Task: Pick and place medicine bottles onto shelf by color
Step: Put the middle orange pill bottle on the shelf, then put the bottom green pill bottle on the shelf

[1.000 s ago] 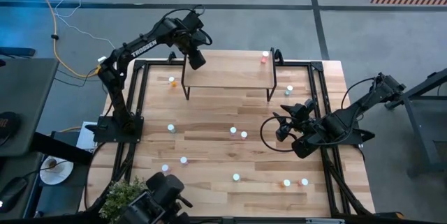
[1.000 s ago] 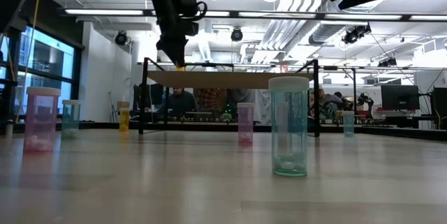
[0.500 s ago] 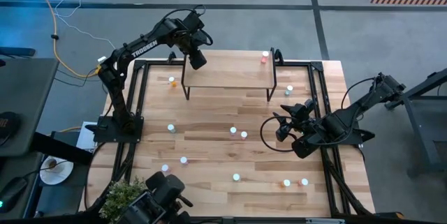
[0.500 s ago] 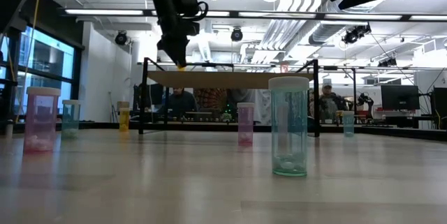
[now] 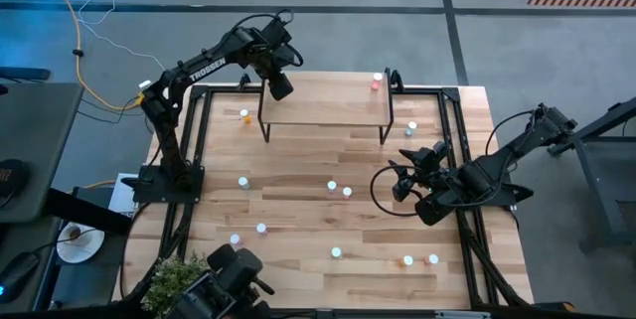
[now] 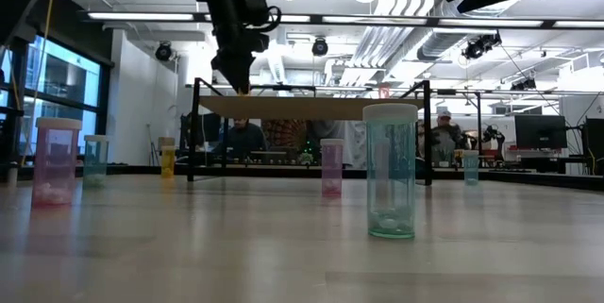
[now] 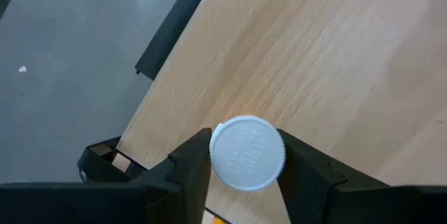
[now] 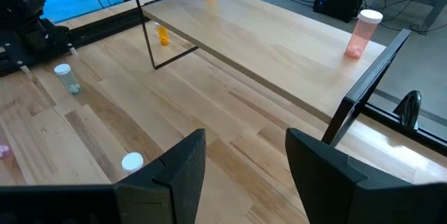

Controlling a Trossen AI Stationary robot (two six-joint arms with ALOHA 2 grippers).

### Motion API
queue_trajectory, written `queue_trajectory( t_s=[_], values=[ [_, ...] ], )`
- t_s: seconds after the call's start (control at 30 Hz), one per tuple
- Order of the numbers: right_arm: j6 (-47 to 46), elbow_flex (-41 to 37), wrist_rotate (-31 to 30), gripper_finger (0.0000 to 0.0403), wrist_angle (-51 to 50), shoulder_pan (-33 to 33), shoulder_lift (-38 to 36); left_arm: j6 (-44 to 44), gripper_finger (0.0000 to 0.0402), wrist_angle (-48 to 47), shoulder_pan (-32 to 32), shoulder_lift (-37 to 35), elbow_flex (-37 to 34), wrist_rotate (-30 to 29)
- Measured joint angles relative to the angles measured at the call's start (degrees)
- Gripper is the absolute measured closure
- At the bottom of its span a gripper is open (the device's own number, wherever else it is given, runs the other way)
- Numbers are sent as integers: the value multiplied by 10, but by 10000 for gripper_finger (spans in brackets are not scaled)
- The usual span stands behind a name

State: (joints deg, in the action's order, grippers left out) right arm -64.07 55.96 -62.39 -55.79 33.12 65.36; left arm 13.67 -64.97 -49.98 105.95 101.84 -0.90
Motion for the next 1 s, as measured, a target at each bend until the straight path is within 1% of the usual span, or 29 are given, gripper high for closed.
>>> queue_trajectory(
  t_s=[0.2,0.37,0.77,1.0],
  values=[
    [0,0,0,213,0,0,0,0,221,11,0,0,0,1],
    [0,0,0,213,0,0,0,12,204,17,0,-1,1,2],
    [0,0,0,213,0,0,0,31,204,24,0,-5,2,1],
    [0,0,0,213,0,0,0,37,204,54,0,-25,2,-13]
  ],
)
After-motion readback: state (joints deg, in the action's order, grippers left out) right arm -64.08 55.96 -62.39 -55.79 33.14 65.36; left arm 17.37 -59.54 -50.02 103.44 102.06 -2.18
